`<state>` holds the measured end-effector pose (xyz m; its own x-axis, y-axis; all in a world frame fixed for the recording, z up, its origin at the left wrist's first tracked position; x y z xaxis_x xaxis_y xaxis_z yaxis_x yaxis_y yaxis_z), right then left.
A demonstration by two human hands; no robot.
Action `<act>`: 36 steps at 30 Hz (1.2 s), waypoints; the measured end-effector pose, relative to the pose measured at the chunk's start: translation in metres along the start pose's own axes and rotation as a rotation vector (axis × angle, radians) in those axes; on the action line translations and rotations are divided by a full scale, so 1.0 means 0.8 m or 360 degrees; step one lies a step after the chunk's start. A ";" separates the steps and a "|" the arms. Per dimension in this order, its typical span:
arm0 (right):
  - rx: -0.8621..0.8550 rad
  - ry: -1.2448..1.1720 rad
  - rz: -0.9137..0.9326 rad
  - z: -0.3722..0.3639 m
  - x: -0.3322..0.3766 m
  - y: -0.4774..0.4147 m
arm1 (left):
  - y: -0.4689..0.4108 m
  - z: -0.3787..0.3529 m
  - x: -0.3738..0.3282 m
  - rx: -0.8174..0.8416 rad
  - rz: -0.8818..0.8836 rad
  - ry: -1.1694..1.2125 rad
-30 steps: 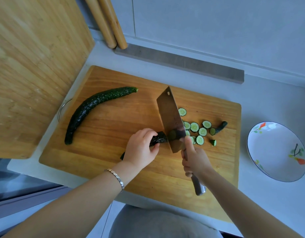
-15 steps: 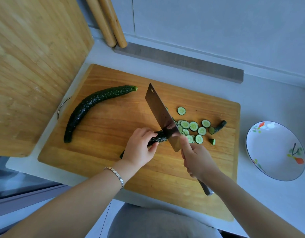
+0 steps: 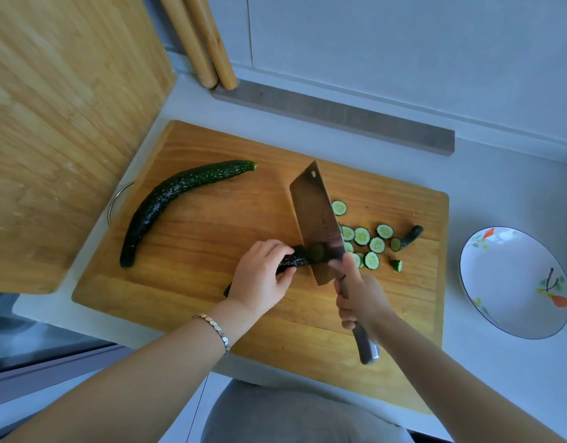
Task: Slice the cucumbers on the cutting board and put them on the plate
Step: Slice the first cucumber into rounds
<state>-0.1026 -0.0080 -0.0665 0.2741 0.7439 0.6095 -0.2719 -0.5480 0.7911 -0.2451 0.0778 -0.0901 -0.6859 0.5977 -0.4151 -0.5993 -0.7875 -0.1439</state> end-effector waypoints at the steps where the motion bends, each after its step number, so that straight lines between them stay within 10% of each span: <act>1: 0.0011 -0.0027 -0.0021 0.003 0.002 0.004 | 0.000 0.002 -0.001 0.0004 -0.0013 -0.0035; 8: -0.0137 0.0843 0.0505 0.055 0.042 0.028 | -0.043 0.088 -0.044 -0.0435 -0.0526 0.0010; 15: -0.0279 0.1882 0.0791 0.058 0.059 0.035 | -0.076 0.042 -0.078 0.1219 -0.0790 -0.0485; 24: -0.0202 0.2040 0.1274 0.055 0.055 0.038 | -0.110 -0.009 -0.067 0.1718 -0.0484 -0.0509; 31: -0.0319 0.2108 0.1556 0.074 0.055 0.049 | -0.142 -0.007 -0.040 0.1352 -0.0219 -0.0565; 36: -0.0377 0.1909 0.0866 0.098 0.042 0.042 | -0.139 0.069 -0.050 0.0731 -0.0074 -0.0283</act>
<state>-0.0304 -0.0317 -0.0152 -0.8603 0.3942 0.3232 -0.2729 -0.8917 0.3612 -0.1736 0.1498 -0.0081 -0.6899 0.6787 -0.2519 -0.7236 -0.6358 0.2686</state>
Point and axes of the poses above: each hand's wrist, its own y-axis away from the middle knuckle, its own z-axis out of the back of the hand, x = y × z, the point moved 4 cm from there along -y, towards the middle knuckle, and after that the axes turned 11 degrees about -y, right-handed, at the moved point
